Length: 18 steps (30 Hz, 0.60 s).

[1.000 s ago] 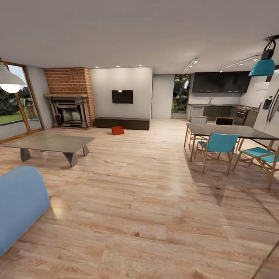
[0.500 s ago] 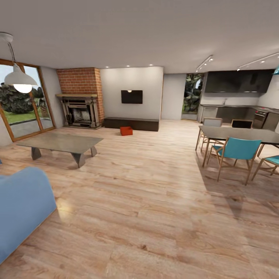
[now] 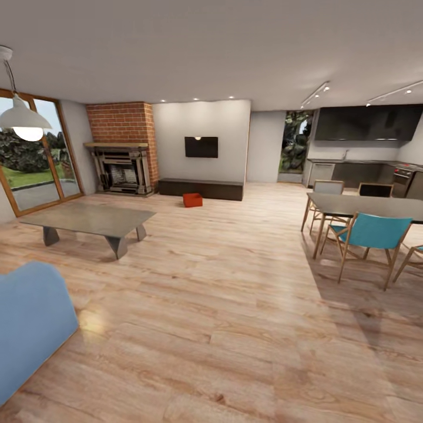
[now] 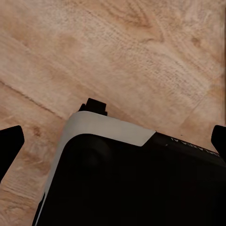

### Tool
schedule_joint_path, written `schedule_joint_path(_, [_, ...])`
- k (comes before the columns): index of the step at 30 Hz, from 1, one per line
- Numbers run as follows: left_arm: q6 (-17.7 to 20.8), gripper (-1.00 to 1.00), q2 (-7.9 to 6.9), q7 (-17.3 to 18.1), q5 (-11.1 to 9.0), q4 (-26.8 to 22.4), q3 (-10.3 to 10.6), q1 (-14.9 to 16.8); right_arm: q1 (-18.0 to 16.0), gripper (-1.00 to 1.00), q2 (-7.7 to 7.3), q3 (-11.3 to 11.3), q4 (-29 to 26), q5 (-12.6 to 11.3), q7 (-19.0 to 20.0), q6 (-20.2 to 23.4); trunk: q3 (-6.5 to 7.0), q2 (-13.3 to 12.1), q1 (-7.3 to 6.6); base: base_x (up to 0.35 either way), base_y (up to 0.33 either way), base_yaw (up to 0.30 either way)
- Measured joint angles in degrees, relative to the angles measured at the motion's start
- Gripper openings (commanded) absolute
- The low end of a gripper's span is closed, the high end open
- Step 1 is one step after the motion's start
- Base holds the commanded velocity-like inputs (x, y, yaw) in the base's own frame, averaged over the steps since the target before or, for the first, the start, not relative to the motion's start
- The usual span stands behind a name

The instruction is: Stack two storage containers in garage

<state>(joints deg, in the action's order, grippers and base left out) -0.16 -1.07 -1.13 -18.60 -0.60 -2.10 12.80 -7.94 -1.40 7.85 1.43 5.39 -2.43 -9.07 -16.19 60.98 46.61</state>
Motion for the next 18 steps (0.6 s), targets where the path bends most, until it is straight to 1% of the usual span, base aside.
schedule_joint_path(18, [0.02, 1.0, 0.01, 0.0, 0.0, 0.0, 0.0, 0.0, 0.0, 1.0, -0.27, 0.01, 0.0, 0.09, 0.04, -0.08, 0.0, 0.0, 0.0, 0.325, 0.0, 0.0])
